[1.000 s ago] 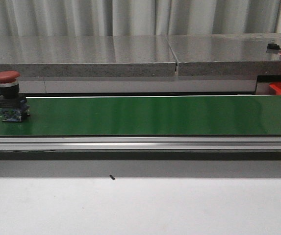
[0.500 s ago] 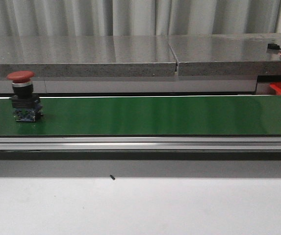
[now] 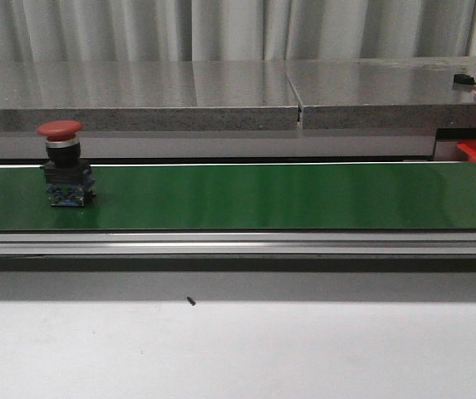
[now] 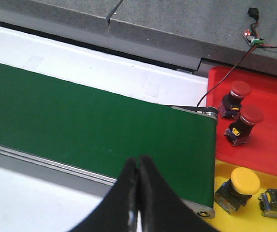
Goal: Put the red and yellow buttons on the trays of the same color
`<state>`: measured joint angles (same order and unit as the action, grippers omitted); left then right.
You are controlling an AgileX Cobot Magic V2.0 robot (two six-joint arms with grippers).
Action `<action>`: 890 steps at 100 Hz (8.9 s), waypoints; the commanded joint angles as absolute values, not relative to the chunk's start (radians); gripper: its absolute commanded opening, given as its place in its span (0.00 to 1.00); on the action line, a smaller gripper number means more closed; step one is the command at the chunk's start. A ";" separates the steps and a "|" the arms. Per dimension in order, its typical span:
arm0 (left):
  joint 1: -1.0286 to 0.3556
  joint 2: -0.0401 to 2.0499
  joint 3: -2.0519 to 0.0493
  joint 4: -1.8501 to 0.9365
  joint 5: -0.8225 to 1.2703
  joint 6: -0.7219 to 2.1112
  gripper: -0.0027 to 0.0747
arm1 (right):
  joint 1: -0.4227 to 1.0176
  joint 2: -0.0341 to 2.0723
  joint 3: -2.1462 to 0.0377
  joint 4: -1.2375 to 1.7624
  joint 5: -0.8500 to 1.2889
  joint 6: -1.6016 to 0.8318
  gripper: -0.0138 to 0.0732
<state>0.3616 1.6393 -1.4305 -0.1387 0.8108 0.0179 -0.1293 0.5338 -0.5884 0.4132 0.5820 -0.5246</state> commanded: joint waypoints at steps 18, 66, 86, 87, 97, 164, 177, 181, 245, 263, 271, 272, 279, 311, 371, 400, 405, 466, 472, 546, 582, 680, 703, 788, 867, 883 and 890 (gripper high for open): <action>0.263 1.553 -1.348 -0.153 0.751 0.020 0.11 | -0.127 0.535 -0.612 0.427 0.520 -0.524 0.08; 0.186 1.556 -1.233 -0.160 0.647 0.020 0.11 | -0.127 0.535 -0.612 0.427 0.520 -0.524 0.08; 0.186 1.556 -1.214 -0.160 0.635 0.020 0.12 | -0.127 0.535 -0.612 0.427 0.520 -0.524 0.08; 0.186 1.556 -1.214 -0.160 0.635 0.020 0.12 | -0.127 0.535 -0.612 0.427 0.520 -0.524 0.08; 0.186 1.556 -1.214 -0.160 0.642 0.020 0.18 | -0.127 0.535 -0.612 0.427 0.520 -0.524 0.08; 0.186 1.556 -1.209 -0.194 0.636 0.054 0.89 | -0.127 0.535 -0.612 0.427 0.520 -0.524 0.08; 0.186 1.544 -1.232 -0.194 0.634 0.054 0.89 | -0.127 0.535 -0.612 0.427 0.520 -0.524 0.08; 0.186 1.540 -1.241 -0.194 0.634 0.054 0.89 | -0.127 0.535 -0.612 0.427 0.520 -0.524 0.08; 0.010 1.319 -1.280 -0.244 0.646 0.159 0.89 | -0.127 0.535 -0.612 0.427 0.520 -0.524 0.08; 0.000 1.193 -1.160 -0.244 0.606 0.159 0.89 | -0.127 0.535 -0.612 0.427 0.520 -0.524 0.08; 0.000 1.129 -1.091 -0.238 0.579 0.159 0.89 | -0.127 0.535 -0.612 0.427 0.520 -0.524 0.08; 0.000 1.116 -1.085 -0.235 0.574 0.159 0.89 | -0.127 0.535 -0.612 0.427 0.520 -0.524 0.08; 0.000 1.052 -1.018 -0.236 0.551 0.159 0.89 | -0.127 0.535 -0.612 0.427 0.520 -0.524 0.08; 0.000 0.797 -0.783 -0.236 0.534 0.159 0.69 | -0.127 0.535 -0.612 0.427 0.520 -0.524 0.08; 0.000 0.709 -0.730 -0.236 0.537 0.159 0.01 | -0.127 0.535 -0.612 0.550 0.523 -0.524 0.08; 0.000 0.709 -0.730 -0.236 0.537 0.159 0.01 | -0.127 0.621 -0.720 0.561 0.701 -0.525 0.66; 0.000 0.709 -0.730 -0.236 0.537 0.159 0.01 | -0.127 0.645 -0.744 0.561 0.718 -0.526 0.81; 0.000 0.709 -0.730 -0.236 0.537 0.159 0.01 | 0.023 1.135 -1.038 0.527 0.794 -0.544 0.79; 0.000 0.709 -0.730 -0.236 0.537 0.159 0.01 | 0.056 1.186 -1.056 0.502 0.785 -0.544 0.79; 0.000 0.709 -0.730 -0.236 0.537 0.159 0.01 | 0.222 1.544 -1.231 0.469 0.727 -0.543 0.79; 0.000 0.709 -0.730 -0.236 0.537 0.159 0.01 | 0.223 1.589 -1.246 0.469 0.721 -0.543 0.79; 0.000 0.709 -0.730 -0.236 0.537 0.159 0.01 | 0.176 1.608 -1.321 0.467 0.765 -0.514 0.37; 0.000 0.709 -0.730 -0.236 0.537 0.159 0.01 | -0.031 1.574 -1.485 0.467 0.865 -0.472 0.37; 0.000 0.709 -0.730 -0.236 0.537 0.159 0.01 | -0.554 1.859 -1.603 0.477 0.654 -0.481 0.37; 0.000 0.709 -0.730 -0.236 0.537 0.159 0.01 | -0.554 2.026 -1.604 0.520 0.576 -0.490 0.37; 0.000 0.709 -0.730 -0.236 0.537 0.159 0.01 | -0.554 2.038 -1.604 0.520 0.578 -0.490 0.37; 0.000 0.709 -0.730 -0.236 0.537 0.159 0.01 | -0.554 2.038 -1.604 0.520 0.578 -0.490 0.37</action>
<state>0.0075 0.7117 -0.7027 -0.2252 0.6083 0.1581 -0.5508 2.0957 -1.5687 0.4971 0.6099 -0.4785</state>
